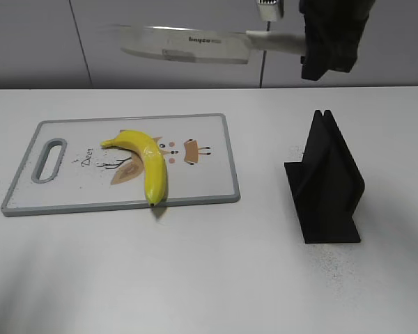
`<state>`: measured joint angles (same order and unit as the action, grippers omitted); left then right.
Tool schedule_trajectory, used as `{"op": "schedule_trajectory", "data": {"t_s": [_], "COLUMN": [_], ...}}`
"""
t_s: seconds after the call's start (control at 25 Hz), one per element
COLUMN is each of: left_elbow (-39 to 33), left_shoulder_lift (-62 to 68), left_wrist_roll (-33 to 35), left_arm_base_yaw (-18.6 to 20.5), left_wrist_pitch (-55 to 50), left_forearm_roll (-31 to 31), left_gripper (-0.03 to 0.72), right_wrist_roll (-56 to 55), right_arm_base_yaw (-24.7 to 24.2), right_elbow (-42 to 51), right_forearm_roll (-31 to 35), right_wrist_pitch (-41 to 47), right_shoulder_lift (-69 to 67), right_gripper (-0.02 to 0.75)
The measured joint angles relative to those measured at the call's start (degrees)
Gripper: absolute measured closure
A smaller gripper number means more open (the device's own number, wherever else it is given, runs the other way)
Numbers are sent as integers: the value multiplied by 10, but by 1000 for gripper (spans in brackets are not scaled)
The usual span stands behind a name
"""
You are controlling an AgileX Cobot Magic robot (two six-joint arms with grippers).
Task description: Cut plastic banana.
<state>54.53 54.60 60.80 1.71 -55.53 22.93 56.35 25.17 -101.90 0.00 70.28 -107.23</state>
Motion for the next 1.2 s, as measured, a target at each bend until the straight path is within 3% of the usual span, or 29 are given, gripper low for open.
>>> {"op": "schedule_trajectory", "data": {"t_s": [0.28,0.44,0.6,0.8,1.0,1.08,1.2], "left_elbow": [123,182,237,295,318,318,319], "left_shoulder_lift": [150,215,278,353,410,426,447], "left_wrist_roll": [161,227,243,246,246,246,246], "left_arm_base_yaw": [0,-3,-30,-93,-125,-127,-127], "left_wrist_pitch": [-2,-19,-33,-34,-32,-33,-32], "left_forearm_roll": [96,145,141,119,103,98,93], "left_gripper": [145,145,145,145,148,177,280], "right_wrist_roll": [178,197,198,199,200,200,200], "right_arm_base_yaw": [-1,0,0,0,0,0,0], "right_elbow": [-57,-91,-124,-157,-161,-161,-161], "right_forearm_roll": [114,126,142,154,156,156,156], "right_wrist_pitch": [-1,-1,-1,-2,-2,-2,-2], "right_shoulder_lift": [-44,-78,-116,-153,-172,-172,-172], "right_gripper": [546,546,546,546,546,546,546]}}
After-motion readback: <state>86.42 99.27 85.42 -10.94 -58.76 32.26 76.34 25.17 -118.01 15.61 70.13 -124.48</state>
